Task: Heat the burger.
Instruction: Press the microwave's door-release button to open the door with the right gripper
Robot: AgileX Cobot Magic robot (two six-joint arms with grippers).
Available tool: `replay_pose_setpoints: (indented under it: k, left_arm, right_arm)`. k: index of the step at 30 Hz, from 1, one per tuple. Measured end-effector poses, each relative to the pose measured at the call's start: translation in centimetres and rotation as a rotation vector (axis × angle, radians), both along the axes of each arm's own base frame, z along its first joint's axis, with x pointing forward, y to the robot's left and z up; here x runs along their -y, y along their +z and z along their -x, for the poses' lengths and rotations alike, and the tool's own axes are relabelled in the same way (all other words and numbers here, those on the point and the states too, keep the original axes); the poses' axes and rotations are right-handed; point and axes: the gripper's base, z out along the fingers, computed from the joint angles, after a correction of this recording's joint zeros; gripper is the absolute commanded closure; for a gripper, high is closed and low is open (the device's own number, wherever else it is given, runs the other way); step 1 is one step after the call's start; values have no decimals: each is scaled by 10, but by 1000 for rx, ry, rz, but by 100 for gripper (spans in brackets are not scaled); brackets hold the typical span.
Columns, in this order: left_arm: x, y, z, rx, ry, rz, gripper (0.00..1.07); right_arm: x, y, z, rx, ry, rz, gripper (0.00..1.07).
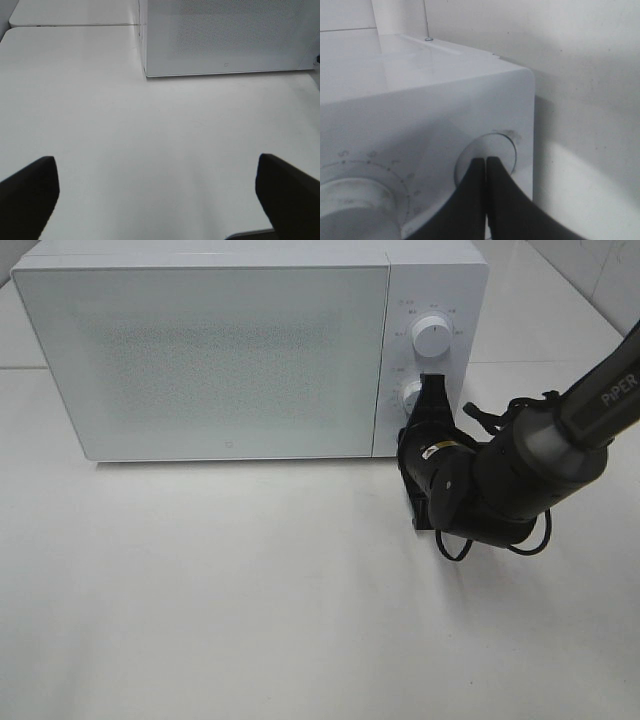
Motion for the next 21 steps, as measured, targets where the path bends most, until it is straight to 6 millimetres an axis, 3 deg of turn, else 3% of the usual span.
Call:
replay_pose_setpoints:
  k: [21]
  left_arm:
    - [0, 0, 0, 0, 0, 0, 6]
  right_arm:
    - [-6, 1, -10, 6, -73, -8, 107]
